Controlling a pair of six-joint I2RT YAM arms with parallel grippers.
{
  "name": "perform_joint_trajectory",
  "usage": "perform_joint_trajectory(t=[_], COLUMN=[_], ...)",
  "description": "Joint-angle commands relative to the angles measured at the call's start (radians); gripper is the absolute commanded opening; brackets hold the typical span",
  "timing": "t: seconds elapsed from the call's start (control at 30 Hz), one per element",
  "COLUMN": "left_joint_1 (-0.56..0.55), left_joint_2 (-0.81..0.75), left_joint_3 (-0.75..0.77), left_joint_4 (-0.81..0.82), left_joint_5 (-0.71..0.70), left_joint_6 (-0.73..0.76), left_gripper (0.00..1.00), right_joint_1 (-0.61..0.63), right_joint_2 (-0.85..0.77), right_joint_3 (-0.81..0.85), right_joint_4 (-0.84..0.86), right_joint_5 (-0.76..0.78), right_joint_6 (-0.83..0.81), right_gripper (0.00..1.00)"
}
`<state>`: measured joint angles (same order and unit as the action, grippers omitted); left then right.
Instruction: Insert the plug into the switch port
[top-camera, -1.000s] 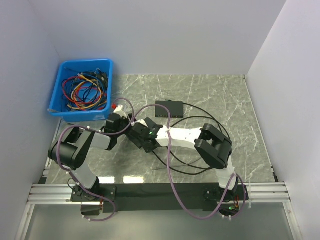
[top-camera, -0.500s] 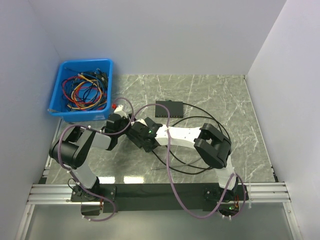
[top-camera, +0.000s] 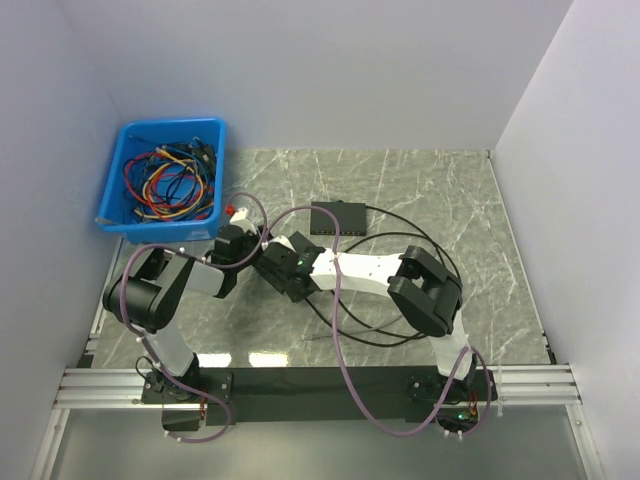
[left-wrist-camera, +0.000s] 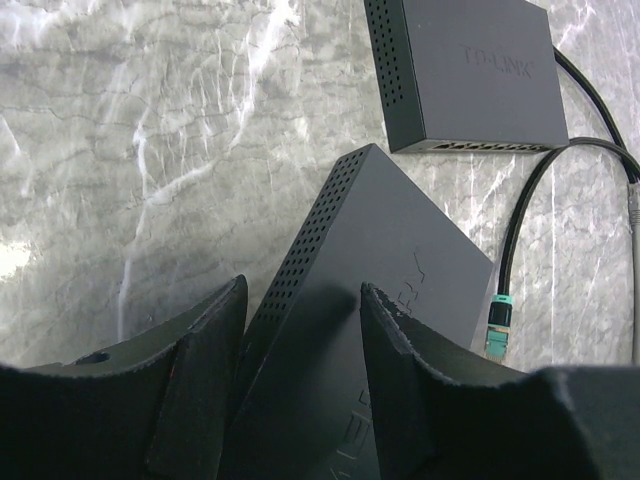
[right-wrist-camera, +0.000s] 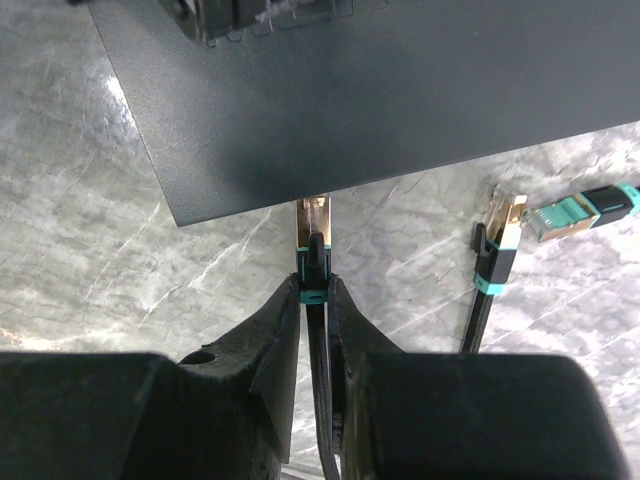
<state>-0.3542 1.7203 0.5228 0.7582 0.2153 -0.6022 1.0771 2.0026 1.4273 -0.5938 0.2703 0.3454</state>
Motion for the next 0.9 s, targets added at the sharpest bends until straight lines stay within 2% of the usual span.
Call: perform_joint_trajectory(t=[0.0,0.23,0.67,0.87], left_joint_1=[-0.037,-0.042,-0.043,-0.045], left_joint_2=[0.044,0.076,0.124,0.145], left_joint_3=[0.006,0.032,0.056,0.062], left_joint_4=[-0.068,-0.083,-0.094,-0.099], left_joint_5=[0.079,0.121,0.174,0.188], left_joint_6=[0.015,0.024,0.022,0.015], left_gripper=[0.54,0.53,0.51,0.45], right_joint_1=[0.007,0.006,-0.048,-0.077], right_joint_2=[-0.036,0.001,0.056,0.051], right_joint_3=[0.053,0.044,0.071,0.114], right_joint_4=[0.232,0.319,0.371,0.361], right_joint_5=[0.027,0.03,0.009,-0.014], right_joint_6=[-0.077,-0.103,-0.112,-0.109], right_gripper=[0.0,0.0,0.0,0.0])
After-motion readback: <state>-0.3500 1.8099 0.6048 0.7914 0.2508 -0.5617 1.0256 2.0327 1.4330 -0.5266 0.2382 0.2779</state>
